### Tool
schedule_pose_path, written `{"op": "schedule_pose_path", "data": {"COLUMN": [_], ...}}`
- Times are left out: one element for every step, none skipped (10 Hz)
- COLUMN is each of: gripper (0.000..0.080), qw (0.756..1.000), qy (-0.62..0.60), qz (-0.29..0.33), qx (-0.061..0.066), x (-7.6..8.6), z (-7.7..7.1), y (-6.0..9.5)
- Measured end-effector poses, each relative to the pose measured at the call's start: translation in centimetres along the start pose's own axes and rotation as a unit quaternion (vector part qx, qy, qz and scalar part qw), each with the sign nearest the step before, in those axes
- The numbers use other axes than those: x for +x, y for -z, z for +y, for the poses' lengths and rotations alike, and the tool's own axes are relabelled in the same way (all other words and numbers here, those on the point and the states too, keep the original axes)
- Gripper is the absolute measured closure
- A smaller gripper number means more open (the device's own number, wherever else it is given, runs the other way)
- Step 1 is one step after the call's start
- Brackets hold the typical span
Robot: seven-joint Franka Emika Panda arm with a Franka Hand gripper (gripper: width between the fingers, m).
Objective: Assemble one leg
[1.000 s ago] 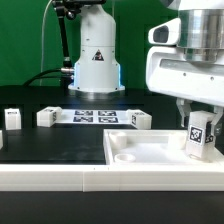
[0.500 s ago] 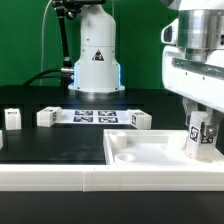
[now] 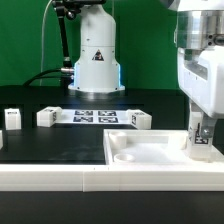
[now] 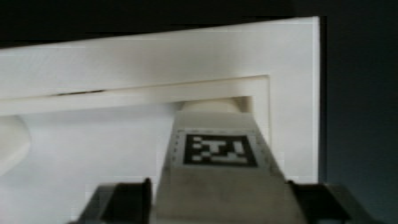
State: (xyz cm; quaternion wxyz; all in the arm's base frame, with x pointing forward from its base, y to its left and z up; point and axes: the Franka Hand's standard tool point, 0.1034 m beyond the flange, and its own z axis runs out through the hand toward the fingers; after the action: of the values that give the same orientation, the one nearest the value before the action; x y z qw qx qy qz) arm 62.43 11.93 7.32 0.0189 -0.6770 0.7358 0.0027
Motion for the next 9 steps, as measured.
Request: {"op": "schedule_pose_path", "data": {"gripper": [0.0293,0.0181,0.0159,0.0159,0.0151,0.0151,0.0151,0.0151,0.0151], "qw": [1.000,1.000,0.999,0.998,0.991,0.981,0.971,0.960,0.944], "qy": [0.010,0.027,0.035,0.055,0.133,0.191,0.237,0.279,0.331], "qz": [0.000,0.000,-0.001,-0.001,0.000,0.002,0.001,0.001,0.001], "qx": [0.000,0.000,0.004,0.007,0.011,0.015,0.014,0.014,0.014], "x": [0.0,0.0,-0.1,-0.2,-0.1,-0.2,-0.6,-0.9,-1.1], "z": [0.0,0.0,-0.1,-0.3,-0.4,-0.5,-0.4,-0.3,-0.2], "y": [0.0,0.0,0.1,0.1,0.2,0.2,0.1,0.1,0.1]}}
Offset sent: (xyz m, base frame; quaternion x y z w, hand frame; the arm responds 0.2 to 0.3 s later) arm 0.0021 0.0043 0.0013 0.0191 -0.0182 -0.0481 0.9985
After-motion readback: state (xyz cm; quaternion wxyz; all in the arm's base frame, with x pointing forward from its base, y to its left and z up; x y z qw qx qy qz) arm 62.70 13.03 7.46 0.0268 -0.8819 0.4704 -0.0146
